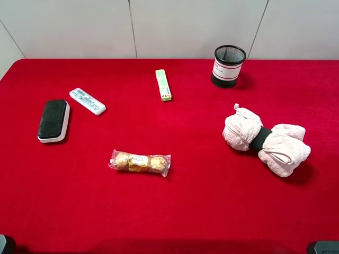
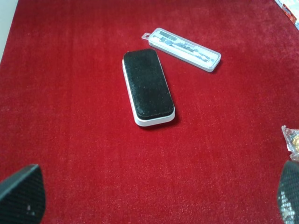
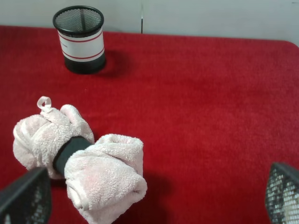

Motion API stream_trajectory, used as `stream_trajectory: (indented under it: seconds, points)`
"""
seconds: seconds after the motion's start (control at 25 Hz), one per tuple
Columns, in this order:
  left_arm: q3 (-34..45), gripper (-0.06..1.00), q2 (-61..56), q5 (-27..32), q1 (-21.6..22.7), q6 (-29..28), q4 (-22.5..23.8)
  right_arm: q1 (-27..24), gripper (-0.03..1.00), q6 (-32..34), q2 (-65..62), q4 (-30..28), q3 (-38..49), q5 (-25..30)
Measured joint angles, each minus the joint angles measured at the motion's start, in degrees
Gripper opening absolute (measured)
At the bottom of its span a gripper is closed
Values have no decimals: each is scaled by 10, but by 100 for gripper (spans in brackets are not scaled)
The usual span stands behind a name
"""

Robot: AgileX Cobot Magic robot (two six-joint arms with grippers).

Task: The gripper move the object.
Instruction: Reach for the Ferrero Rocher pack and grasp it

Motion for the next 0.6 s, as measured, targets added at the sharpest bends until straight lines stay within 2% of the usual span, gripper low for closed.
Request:
stream_trajectory:
  seconds: [0.6]
  points:
    - [0, 99, 0, 0, 0, 0, 0, 0, 69, 0, 0, 1, -9, -9]
